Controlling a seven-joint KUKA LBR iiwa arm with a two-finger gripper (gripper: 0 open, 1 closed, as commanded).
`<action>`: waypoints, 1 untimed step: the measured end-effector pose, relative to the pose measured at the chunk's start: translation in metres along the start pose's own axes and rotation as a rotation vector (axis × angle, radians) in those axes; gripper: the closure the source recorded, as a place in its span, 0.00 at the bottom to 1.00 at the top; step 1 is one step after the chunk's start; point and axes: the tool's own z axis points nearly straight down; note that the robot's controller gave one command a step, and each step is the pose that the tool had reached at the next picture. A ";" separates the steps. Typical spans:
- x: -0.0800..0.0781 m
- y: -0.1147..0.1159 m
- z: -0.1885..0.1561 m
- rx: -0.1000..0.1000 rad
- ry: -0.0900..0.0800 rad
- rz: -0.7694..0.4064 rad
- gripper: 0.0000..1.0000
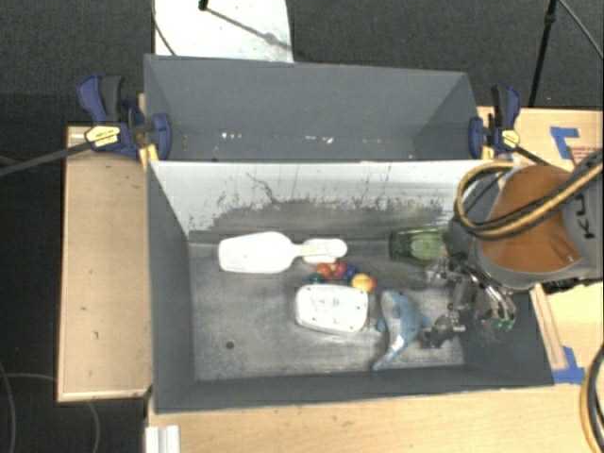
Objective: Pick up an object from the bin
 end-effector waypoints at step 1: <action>-0.002 0.000 -0.001 0.001 -0.007 -0.004 1.00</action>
Offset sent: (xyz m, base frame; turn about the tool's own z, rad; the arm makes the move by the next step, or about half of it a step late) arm 0.0000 0.0000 0.0000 0.0000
